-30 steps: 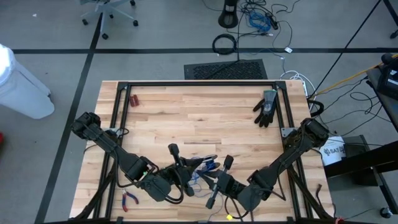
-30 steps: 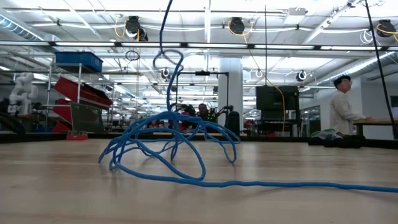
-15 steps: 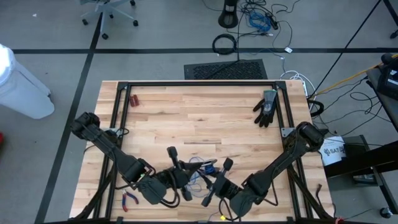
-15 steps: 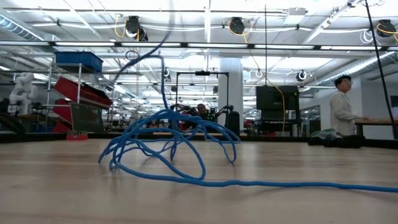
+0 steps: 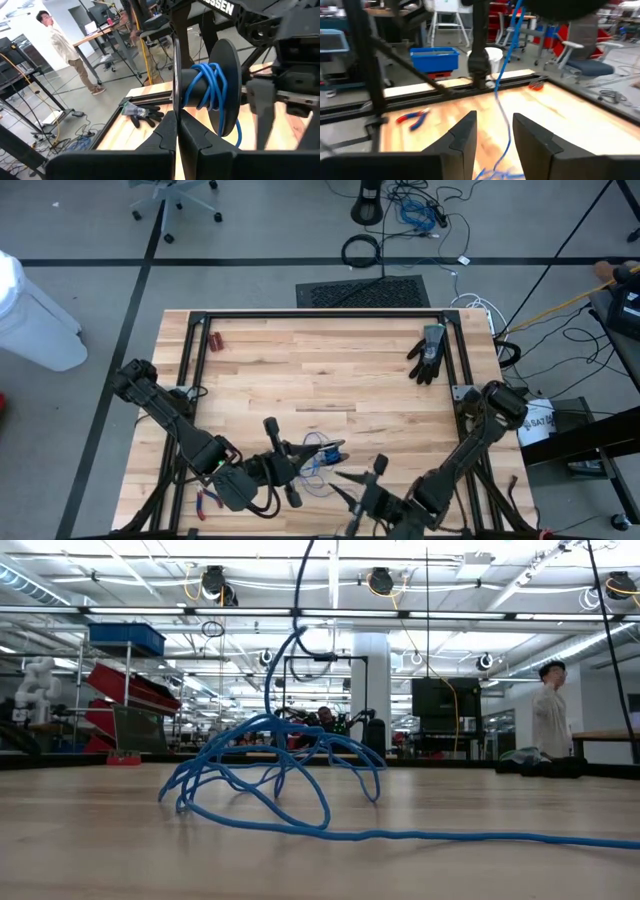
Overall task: Coil cords
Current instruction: Coil the blue wire onto a spool
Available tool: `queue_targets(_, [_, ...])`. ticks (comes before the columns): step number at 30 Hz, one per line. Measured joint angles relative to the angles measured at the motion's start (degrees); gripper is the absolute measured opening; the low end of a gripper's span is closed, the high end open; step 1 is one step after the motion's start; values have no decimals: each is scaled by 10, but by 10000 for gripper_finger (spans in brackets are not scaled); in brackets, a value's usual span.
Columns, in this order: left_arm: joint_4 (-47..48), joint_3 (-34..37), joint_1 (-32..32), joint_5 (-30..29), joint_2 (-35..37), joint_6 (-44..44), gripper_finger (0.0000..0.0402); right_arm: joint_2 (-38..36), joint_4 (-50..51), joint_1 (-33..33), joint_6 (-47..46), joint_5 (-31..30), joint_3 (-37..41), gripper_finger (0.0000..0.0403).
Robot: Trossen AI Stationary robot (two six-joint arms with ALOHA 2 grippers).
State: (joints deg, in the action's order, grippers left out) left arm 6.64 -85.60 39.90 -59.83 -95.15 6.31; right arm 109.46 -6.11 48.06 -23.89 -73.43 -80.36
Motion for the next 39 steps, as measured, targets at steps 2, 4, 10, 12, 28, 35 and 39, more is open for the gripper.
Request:
queue_targets(2, [-2, 0, 3, 0, 1, 0, 6, 8, 19, 9, -22, -1, 0, 117])
queue_targets(4, [0, 0, 6, 0, 2, 0, 6, 26, 34, 14, -37, -1, 0, 118])
queue_targets(10, [-2, 0, 9, 25, 6, 0, 6, 95, 38, 7, -97, 6, 0, 119])
queue_targets(12, [-1, 0, 10, 27, 6, 0, 6, 119, 39, -4, -117, 28, 0, 119])
queue_targets(28, [0, 0, 27, 28, 6, -14, 6, 190, -111, -52, -29, 3, 0, 128])
queue_targets(35, [0, 0, 25, 27, 6, -15, 6, 188, -161, -80, 54, 14, 0, 128])
queue_targets(39, [-1, 0, 25, 27, 6, -15, 6, 188, -168, -83, 69, 14, 0, 128])
